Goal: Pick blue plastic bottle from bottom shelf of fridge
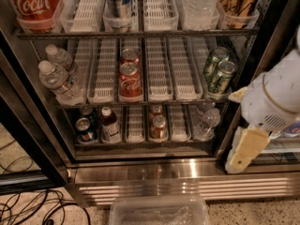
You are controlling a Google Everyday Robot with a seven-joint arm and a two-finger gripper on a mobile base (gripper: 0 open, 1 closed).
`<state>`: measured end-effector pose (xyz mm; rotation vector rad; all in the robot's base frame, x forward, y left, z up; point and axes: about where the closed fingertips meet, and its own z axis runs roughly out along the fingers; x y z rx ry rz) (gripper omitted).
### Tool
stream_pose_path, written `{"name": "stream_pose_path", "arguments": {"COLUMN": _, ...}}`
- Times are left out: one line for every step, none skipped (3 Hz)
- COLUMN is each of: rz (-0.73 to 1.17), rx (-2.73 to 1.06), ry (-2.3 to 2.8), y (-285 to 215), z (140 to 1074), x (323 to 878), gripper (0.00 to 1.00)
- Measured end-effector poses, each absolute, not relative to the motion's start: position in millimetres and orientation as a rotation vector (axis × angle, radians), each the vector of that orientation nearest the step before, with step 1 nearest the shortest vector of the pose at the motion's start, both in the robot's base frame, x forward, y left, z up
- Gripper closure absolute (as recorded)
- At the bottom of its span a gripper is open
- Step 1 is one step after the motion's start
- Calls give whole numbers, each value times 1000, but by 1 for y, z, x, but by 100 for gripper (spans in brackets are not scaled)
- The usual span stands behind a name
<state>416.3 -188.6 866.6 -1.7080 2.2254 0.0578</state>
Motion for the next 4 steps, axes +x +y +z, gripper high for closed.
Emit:
{"name": "stream_pose_path", "arguments": {"rz": 99, "rx": -1728, "ry": 2178, "y": -170, "z": 818, "x": 406, "gripper": 0}}
{"name": "stream_pose_path", "arguments": {"rz": 143, "rx": -1702, "ry": 2122, "y": -154, "z": 780, "x": 401, "gripper": 0}}
{"name": "stream_pose_path", "arguments": {"rz": 192, "rx": -1674, "ry": 2092, "y": -148, "z": 755, "x": 399, "gripper": 0}}
{"name": "stream_pose_path", "arguments": {"rz": 192, "rx": -1674, "ry": 2092, "y": -148, "z": 755, "x": 399, "gripper": 0}}
